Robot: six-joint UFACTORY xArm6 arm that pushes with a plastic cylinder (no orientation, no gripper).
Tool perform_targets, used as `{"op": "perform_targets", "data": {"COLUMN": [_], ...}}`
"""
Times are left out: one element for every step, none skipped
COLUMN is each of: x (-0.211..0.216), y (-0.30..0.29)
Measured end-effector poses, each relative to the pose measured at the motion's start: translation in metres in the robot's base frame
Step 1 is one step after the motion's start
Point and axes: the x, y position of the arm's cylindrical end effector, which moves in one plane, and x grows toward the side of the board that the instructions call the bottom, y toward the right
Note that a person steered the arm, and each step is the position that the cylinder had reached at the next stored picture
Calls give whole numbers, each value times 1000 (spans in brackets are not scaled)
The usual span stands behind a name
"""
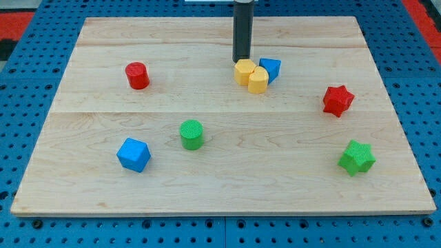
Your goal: Nudge the red circle a bit down
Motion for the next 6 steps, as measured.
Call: {"op": "perform_targets", "data": {"x": [-1,8,-3,-9,3,18], "y": [-32,-81,-113,-168,-193,-193]}}
